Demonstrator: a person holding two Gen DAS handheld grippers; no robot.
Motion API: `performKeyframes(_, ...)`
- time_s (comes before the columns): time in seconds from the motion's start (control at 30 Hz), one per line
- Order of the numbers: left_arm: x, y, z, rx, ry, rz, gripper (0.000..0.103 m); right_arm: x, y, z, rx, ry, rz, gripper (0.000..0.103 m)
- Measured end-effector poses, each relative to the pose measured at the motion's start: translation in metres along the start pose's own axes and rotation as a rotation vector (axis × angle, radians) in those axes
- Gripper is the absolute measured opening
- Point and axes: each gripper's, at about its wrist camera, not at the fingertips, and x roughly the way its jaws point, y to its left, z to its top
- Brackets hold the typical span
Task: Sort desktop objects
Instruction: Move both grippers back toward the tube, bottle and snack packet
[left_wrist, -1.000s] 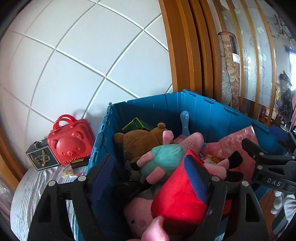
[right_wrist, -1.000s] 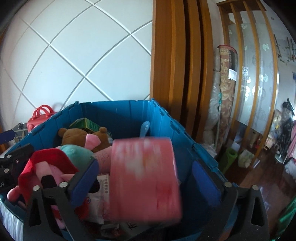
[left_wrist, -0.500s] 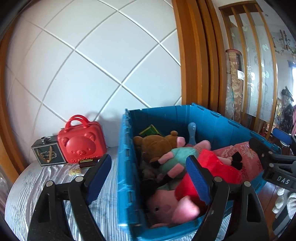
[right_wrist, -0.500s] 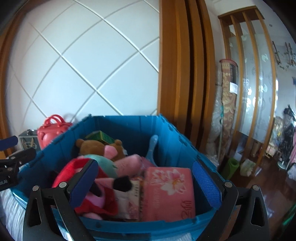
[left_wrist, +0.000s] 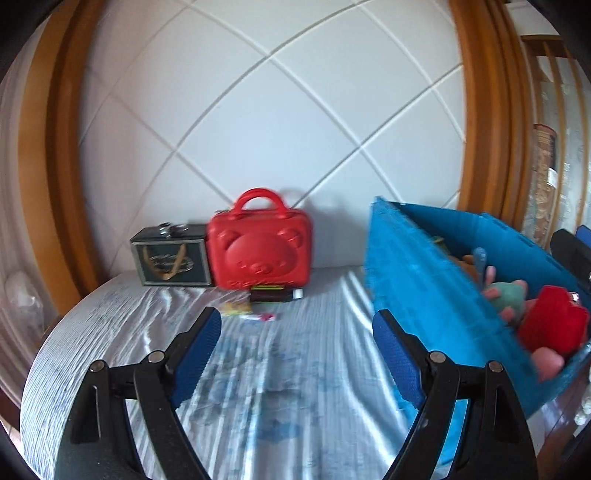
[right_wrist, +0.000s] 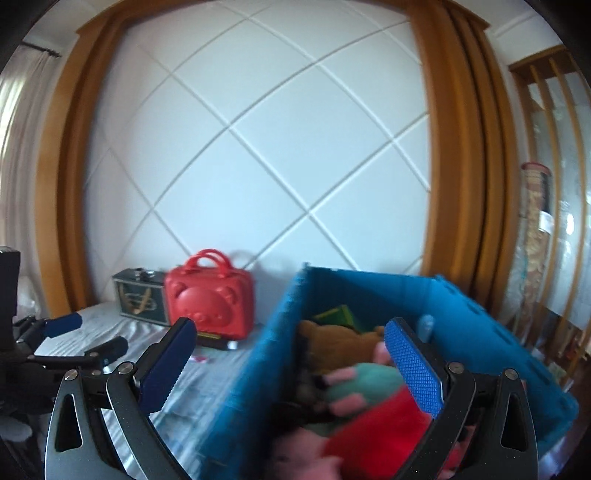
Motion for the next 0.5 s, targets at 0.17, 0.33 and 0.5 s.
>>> performKeyframes(0.17, 0.020, 0.072, -0.007, -0.041, 0.045, 0.055, 0.084, 0.025, 0.067, 0.012, -0.025, 0.010, 0.077, 0.103)
performKeyframes(0.33, 0.046, 0.119, -0.012, -0.070, 0.106, 0.063, 0.084, 0.067, 0.121, 0.009, -0.045, 0.080, 0.119, 0.103)
performKeyframes(0.5, 0.080, 0.147, -0.017, -0.087, 0.157, 0.060, 0.084, 0.117, 0.146, 0.002, -0.047, 0.154, 0.110, 0.103)
